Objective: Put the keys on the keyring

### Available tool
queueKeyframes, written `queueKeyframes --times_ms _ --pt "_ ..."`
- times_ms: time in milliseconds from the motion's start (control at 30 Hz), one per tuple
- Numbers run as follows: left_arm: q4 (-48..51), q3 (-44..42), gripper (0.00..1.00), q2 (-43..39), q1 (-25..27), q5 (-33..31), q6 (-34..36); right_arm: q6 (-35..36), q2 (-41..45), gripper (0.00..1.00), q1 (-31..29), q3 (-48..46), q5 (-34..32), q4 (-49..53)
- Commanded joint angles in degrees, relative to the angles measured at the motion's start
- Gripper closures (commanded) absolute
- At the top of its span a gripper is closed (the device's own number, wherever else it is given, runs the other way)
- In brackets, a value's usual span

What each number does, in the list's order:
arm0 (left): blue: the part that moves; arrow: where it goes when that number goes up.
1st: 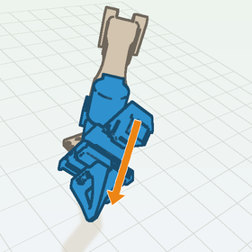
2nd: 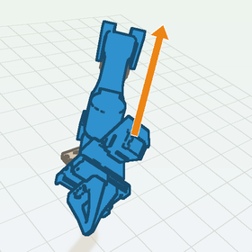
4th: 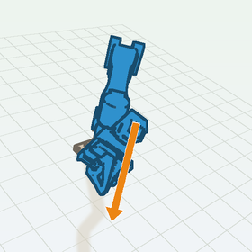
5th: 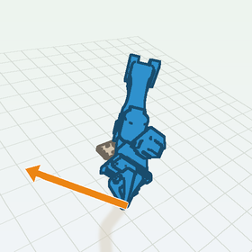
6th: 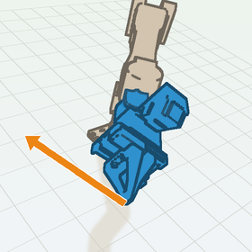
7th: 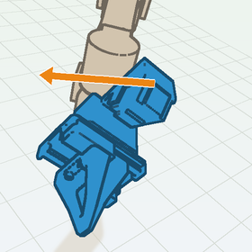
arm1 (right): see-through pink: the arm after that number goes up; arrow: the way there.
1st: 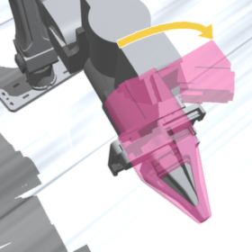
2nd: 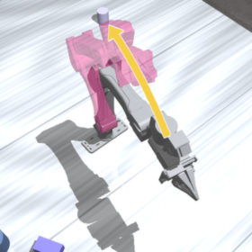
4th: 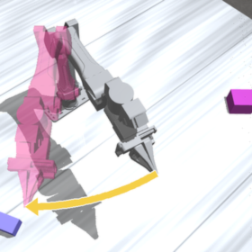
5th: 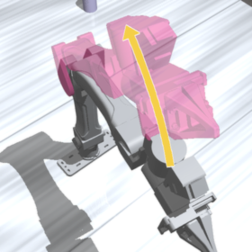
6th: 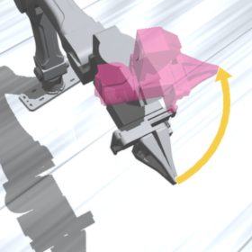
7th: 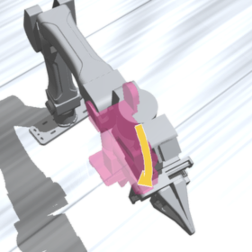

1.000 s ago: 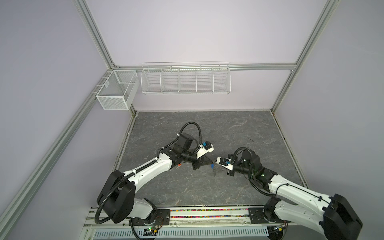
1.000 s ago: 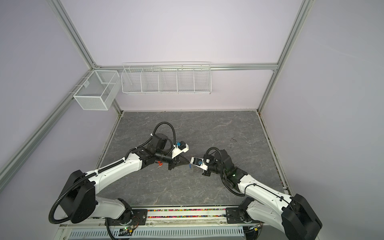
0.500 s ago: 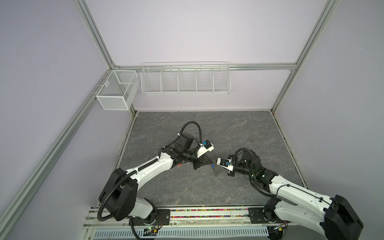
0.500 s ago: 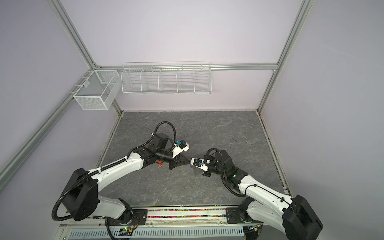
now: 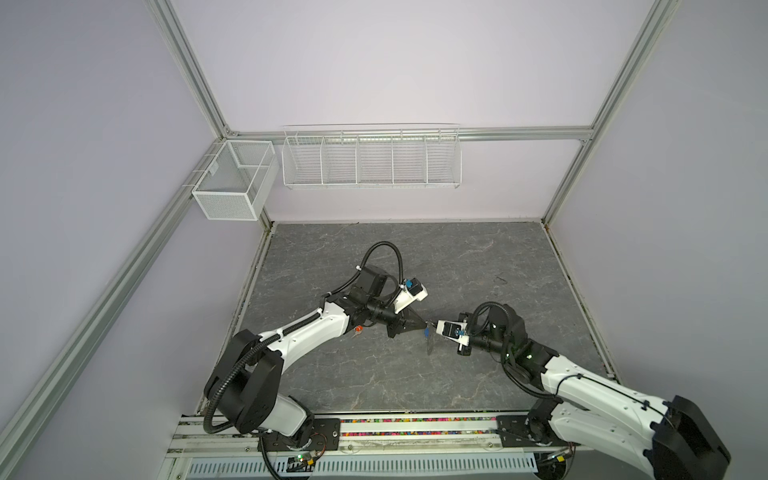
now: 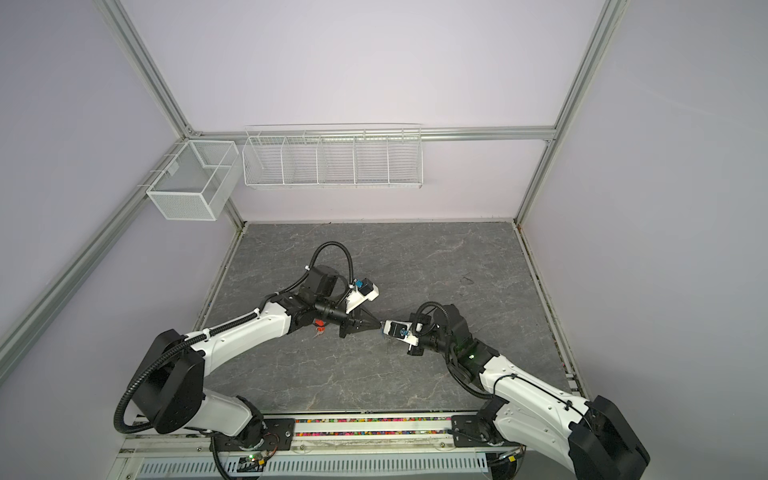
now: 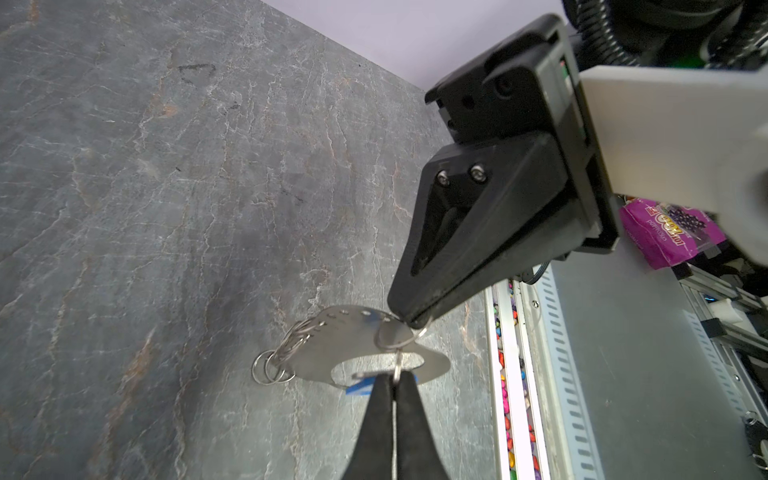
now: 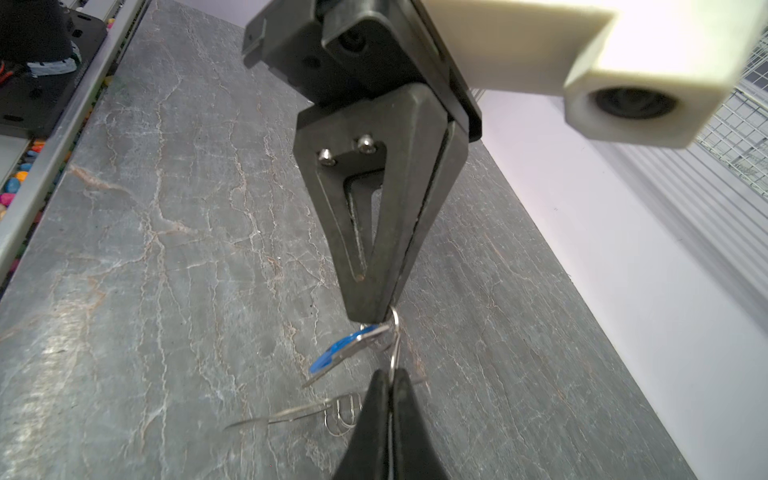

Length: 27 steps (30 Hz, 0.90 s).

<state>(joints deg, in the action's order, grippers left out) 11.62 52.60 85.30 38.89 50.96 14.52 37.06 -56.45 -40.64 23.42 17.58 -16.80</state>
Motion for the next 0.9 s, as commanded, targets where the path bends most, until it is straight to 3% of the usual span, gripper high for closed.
queueKeyframes --times_ms 0,867 --pt "-0.93 1.92 1.00 0.78 -0.49 1.48 -1.06 1.66 0.81 0.93 -0.25 -1.17 1.32 -3.03" --pt "2.44 4.00 1.00 4.50 -1.89 5.20 -3.42 2.69 2.13 0.93 -0.05 -3.47 -0.61 -7.02"
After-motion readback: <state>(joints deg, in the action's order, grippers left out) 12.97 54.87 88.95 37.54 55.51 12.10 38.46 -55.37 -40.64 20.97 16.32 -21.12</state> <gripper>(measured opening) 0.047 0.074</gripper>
